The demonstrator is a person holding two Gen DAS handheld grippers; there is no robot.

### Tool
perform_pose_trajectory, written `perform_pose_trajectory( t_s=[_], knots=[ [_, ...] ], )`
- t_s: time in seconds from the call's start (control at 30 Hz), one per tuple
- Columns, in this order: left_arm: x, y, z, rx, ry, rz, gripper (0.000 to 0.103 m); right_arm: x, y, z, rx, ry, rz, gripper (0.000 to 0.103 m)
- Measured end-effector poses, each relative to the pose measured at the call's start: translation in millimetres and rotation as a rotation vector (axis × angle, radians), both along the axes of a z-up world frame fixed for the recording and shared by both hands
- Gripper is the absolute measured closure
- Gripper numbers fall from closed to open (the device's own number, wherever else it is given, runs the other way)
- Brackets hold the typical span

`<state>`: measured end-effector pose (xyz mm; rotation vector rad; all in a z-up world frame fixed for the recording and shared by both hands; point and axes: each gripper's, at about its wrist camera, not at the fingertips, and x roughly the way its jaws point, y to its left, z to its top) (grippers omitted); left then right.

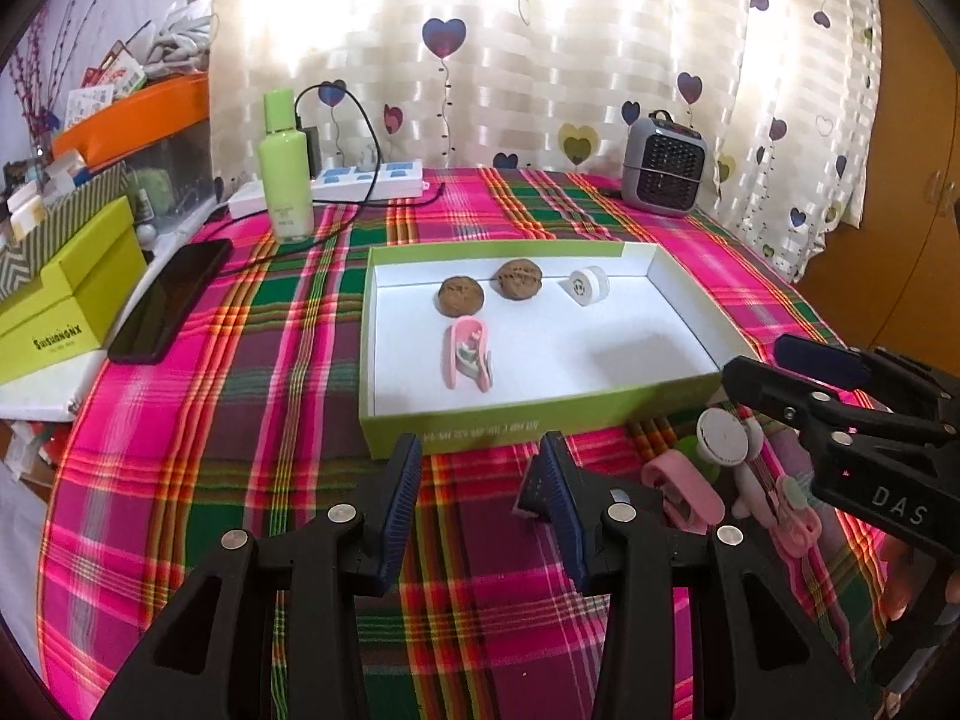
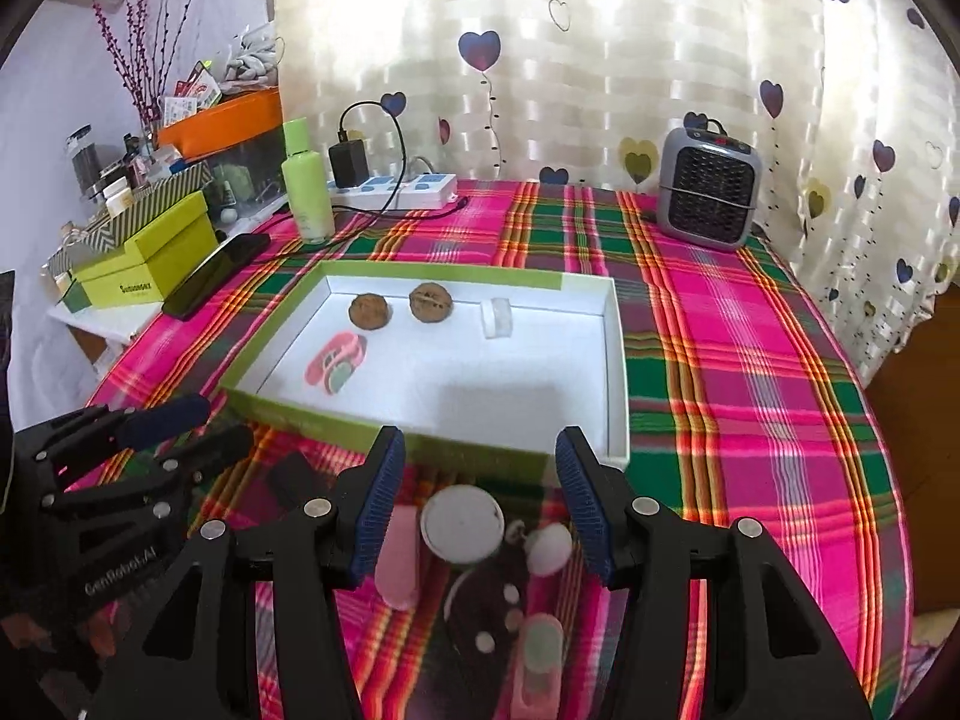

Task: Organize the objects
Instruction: 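Withdraw both grippers from the box toward the remaining objects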

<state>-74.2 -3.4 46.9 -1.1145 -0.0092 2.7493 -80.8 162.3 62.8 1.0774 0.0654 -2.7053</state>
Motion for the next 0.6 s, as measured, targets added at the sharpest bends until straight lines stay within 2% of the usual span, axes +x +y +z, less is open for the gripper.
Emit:
perform_pose_trajectory(
  t_s=[0.23,0.3,0.6],
  knots=[
    [5.4,0.9,-4.7,0.031,0.001,-0.067,0.063,14.6,16.0,-6.3,-0.019,0.002,-0.026,0.050],
    [5.3,3.0,-5.3,0.040,-0.003,-0.087,0.058,15.7,19.8,-8.6,-0.021,-0.003,-0.036,0.050],
    [-0.9,18.9,-11.7,0.031,-0.040,-0.129,0.056,27.6,33.1,-16.9,-0.007,-0.002,-0.068,0.050]
  ],
)
